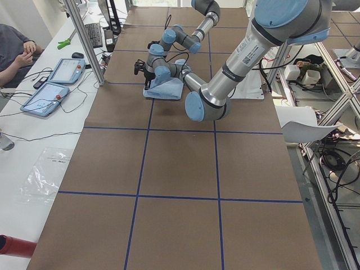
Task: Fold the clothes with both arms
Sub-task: 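Lay the folded edge at the shirt's far edge and open both grippers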
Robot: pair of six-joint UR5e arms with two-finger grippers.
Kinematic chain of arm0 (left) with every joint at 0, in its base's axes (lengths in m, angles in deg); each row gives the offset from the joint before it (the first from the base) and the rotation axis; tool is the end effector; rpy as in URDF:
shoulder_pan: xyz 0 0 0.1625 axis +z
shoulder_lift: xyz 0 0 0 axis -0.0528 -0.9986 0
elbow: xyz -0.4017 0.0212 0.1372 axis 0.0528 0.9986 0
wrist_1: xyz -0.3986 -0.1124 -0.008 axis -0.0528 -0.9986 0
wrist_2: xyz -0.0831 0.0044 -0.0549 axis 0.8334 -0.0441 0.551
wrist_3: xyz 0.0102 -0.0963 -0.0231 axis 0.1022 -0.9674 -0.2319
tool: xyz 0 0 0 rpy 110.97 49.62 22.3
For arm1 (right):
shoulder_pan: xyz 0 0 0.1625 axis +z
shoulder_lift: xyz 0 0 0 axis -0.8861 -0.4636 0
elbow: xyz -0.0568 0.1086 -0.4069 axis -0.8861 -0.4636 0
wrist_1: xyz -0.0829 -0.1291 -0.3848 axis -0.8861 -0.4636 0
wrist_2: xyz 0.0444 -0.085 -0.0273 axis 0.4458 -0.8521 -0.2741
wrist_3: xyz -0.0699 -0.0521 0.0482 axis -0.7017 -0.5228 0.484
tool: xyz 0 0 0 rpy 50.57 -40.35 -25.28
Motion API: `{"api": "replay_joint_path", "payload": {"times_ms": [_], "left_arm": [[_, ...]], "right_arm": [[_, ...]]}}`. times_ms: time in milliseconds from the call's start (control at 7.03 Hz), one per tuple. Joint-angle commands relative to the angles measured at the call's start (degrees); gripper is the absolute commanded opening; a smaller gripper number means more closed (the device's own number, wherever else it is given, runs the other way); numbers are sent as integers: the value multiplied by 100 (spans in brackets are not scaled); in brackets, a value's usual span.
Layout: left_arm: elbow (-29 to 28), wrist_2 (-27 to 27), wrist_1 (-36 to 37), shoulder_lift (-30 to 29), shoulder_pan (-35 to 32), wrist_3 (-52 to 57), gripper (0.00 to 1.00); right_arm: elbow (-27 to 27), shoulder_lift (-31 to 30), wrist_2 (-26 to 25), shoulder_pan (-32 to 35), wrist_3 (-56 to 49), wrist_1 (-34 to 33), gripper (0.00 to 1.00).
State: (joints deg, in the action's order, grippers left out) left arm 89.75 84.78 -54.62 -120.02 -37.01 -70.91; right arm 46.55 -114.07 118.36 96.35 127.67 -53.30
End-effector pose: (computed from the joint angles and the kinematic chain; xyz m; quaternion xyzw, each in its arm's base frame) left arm 0.5412 -0.6042 0.2385 0.1508 0.4098 -0.0923 0.8949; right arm -0.5780 -0.5540 0.2271 0.0798 -0.3602 0.3807 0.8479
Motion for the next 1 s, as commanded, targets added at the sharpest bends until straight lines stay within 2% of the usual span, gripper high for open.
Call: {"api": "replay_joint_path", "payload": {"times_ms": [0,142,285,427,569,711,854], "left_arm": [[162,77,-111,148,-83,198,100],[494,661,-50,331,-301,809,100],[984,1215,-85,847,-590,1241,100],[1163,1464,-50,1008,-732,1794,100],[1165,1492,-50,1062,-734,1826,100],[1174,1493,-50,1071,-734,1817,100],[1174,1475,-50,1089,-734,1774,100]], "right_arm": [[-12,119,654,240,-722,-6,100],[-3,180,1121,390,-1028,-41,100],[5,198,1265,409,-1266,-23,100],[14,199,1276,287,-1390,-15,100],[93,103,1284,190,-1600,-23,100],[398,-159,1293,181,-1628,-67,100],[1045,-527,1302,154,-1768,-511,100]]}}
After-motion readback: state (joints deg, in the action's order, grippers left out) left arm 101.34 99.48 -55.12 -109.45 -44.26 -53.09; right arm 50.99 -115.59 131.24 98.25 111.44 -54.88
